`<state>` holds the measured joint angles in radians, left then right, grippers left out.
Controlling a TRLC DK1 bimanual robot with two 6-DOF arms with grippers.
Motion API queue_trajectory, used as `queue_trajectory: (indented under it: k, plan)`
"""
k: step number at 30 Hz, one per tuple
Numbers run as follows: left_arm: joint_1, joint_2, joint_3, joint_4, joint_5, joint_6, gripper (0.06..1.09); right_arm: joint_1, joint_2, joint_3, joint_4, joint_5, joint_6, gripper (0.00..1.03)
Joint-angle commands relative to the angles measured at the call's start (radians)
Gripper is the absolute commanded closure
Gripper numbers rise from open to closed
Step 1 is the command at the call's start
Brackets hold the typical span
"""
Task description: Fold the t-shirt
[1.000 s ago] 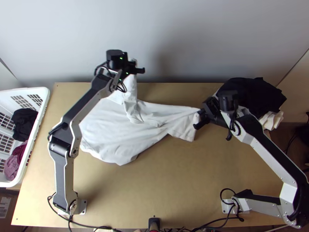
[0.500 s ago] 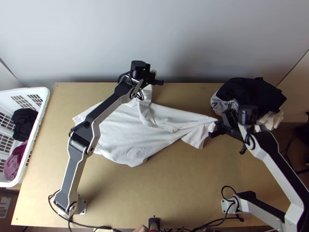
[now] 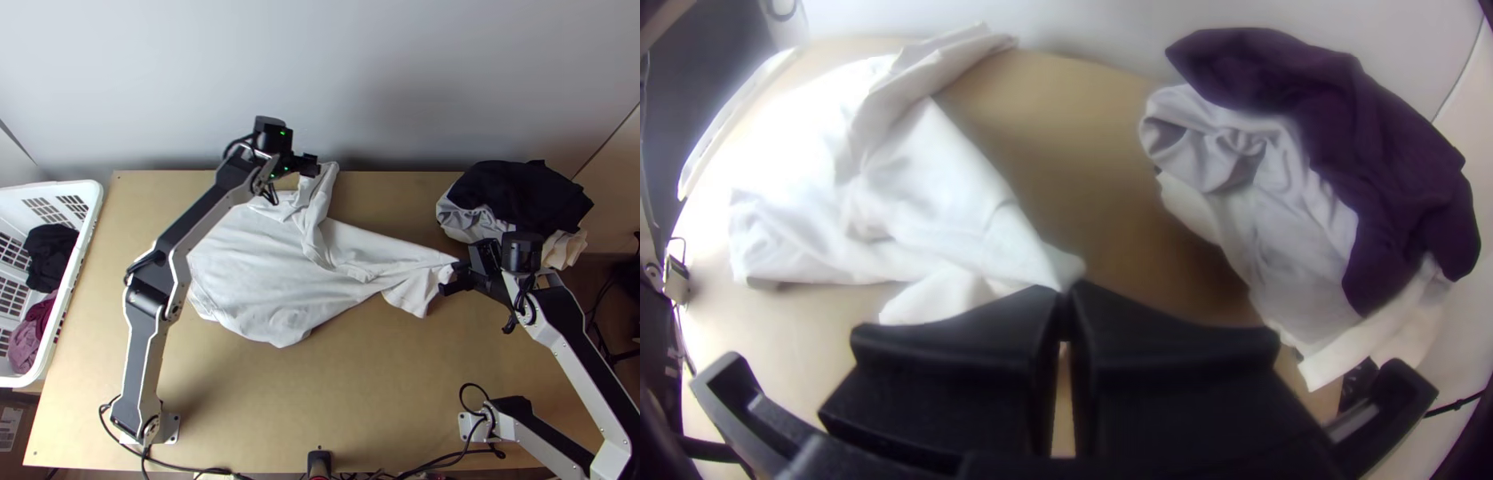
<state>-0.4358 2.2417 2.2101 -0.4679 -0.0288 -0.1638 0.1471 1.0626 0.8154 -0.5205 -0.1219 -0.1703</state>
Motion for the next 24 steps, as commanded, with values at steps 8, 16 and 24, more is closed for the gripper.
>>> queue_trajectory:
  k: [8, 16, 24]
  plan:
    - [0.106, -0.396, -0.308, -0.362, 0.299, 0.152, 0.11, 0.029, 0.000, 0.025, 0.016, -0.016, 0.031, 1.00]
    - [0.023, -0.755, -0.869, -0.403, 0.308, 0.305, 0.11, 0.035, -0.013, 0.039, 0.016, -0.016, 0.038, 1.00]
    - [-0.119, -0.947, -1.169, -0.439, 0.233, 0.294, 0.11, 0.043, -0.044, 0.024, 0.007, -0.025, 0.052, 1.00]
